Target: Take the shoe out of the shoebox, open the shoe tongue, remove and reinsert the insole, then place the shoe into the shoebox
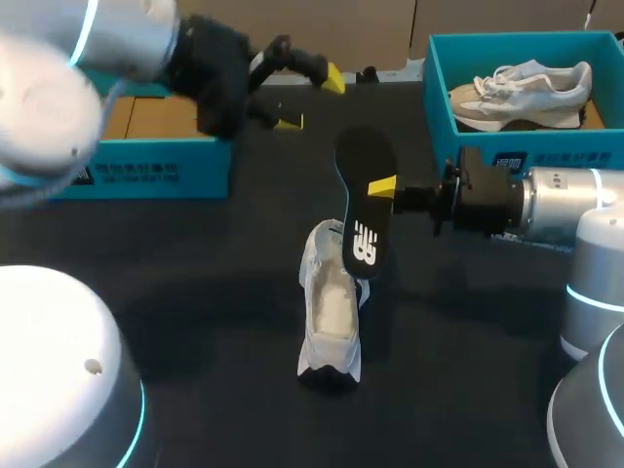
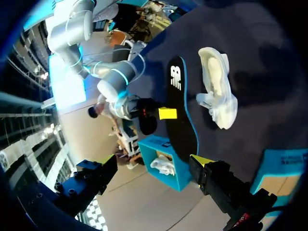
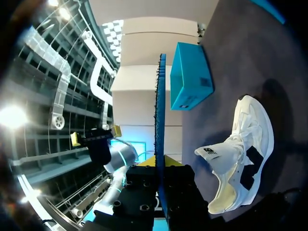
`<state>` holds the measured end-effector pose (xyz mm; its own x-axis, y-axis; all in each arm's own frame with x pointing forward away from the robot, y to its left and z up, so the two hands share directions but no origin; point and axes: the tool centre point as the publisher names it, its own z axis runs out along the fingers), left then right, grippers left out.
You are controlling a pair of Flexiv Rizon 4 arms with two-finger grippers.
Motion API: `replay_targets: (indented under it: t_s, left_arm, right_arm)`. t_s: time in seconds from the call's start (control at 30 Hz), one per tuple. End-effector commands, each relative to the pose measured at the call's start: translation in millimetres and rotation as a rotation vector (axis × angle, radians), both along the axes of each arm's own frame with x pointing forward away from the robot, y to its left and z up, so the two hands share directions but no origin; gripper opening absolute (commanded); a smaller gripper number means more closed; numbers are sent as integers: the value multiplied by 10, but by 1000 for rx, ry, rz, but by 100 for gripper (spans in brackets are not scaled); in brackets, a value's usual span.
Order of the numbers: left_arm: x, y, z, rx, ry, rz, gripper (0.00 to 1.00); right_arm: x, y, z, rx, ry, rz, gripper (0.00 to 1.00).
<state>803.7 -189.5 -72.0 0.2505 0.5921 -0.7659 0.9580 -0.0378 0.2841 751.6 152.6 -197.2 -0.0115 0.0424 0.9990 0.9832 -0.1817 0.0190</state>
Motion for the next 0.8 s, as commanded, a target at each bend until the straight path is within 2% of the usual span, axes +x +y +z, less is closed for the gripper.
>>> replay_targets:
  t_s: [0.03, 0.13, 0.33, 0.43, 0.6, 0.8]
  left_arm:
    - [287, -110, 131, 266, 43, -26, 100]
    - [287, -110, 131, 266, 43, -26, 100]
    - [520, -297, 181, 437, 287, -1, 100]
    - [577, -408, 175, 545, 291, 18, 100]
    - [521, -571, 135, 691, 309, -11, 100]
    - [458, -682, 97, 811, 312, -37, 100]
  right_arm:
    - [-2, 18, -5, -1, 0, -3, 0]
    - [-2, 18, -5, -1, 0, -3, 0]
    - [-2, 18, -5, -1, 0, -3, 0]
    - [-2, 18, -5, -1, 0, -3, 0]
    - [-2, 18, -5, -1, 0, -3, 0]
    - [-2, 18, -5, -1, 0, -3, 0]
